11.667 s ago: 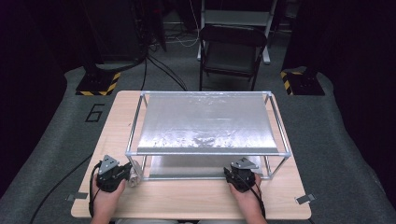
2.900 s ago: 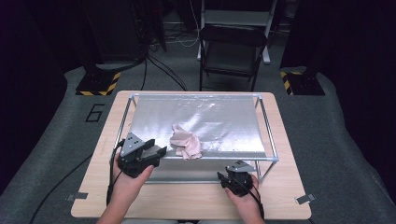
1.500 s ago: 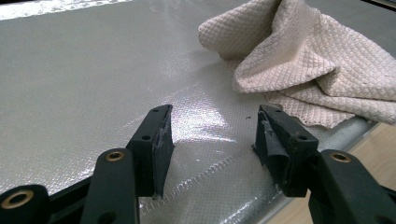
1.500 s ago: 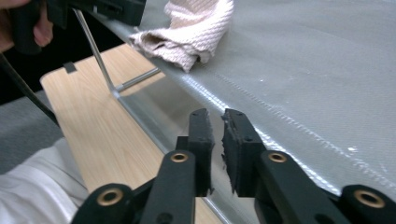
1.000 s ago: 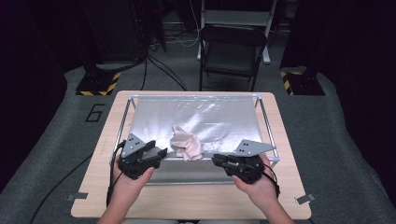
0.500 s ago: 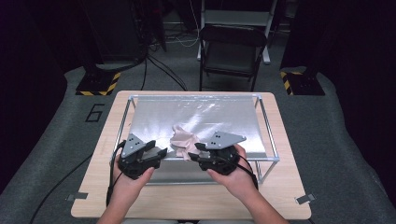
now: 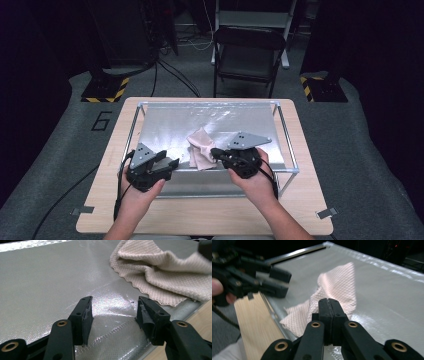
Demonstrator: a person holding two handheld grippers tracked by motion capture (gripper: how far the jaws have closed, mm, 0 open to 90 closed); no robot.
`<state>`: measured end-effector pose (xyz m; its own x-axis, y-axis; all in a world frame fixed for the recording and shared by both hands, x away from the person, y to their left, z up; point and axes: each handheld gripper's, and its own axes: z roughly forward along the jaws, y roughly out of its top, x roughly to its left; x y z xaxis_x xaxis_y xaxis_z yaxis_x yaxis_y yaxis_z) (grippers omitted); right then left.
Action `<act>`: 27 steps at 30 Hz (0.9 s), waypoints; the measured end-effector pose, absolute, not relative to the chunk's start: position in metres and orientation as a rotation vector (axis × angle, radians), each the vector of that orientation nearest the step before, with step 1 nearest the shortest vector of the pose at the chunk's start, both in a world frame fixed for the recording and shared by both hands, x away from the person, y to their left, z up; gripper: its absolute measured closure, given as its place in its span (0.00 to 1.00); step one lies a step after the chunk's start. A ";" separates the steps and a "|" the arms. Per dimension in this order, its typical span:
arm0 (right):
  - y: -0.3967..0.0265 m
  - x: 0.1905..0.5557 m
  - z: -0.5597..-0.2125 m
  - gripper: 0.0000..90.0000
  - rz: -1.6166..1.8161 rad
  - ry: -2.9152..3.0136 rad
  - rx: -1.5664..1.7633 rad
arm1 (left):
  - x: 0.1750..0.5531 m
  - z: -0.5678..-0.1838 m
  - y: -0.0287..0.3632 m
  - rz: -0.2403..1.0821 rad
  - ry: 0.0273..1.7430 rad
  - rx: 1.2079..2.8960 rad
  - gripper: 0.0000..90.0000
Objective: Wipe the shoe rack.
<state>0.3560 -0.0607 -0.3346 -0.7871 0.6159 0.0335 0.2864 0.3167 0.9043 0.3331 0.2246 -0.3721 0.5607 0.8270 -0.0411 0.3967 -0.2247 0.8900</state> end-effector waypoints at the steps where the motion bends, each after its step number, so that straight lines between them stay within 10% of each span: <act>1: -0.066 0.355 -0.329 1.00 1.462 2.236 0.822 | 0.333 -0.372 0.225 0.562 1.002 1.834 0.51; 5: -0.072 0.358 -0.329 0.99 1.455 2.269 0.860 | 0.333 -0.372 0.225 0.562 1.002 1.834 0.51; 16: -0.046 0.367 -0.341 0.57 1.359 2.308 0.810 | 0.333 -0.372 0.225 0.563 1.000 1.835 0.51; 27: -0.026 0.378 -0.350 0.51 1.220 2.364 0.836 | 0.333 -0.372 0.225 0.559 0.998 1.836 0.52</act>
<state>0.3777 -0.0260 -0.3500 -0.7639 0.6442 -0.0390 0.3414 0.4548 0.8226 0.3330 0.2249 -0.3723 0.5643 0.8246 -0.0404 0.3956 -0.2271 0.8899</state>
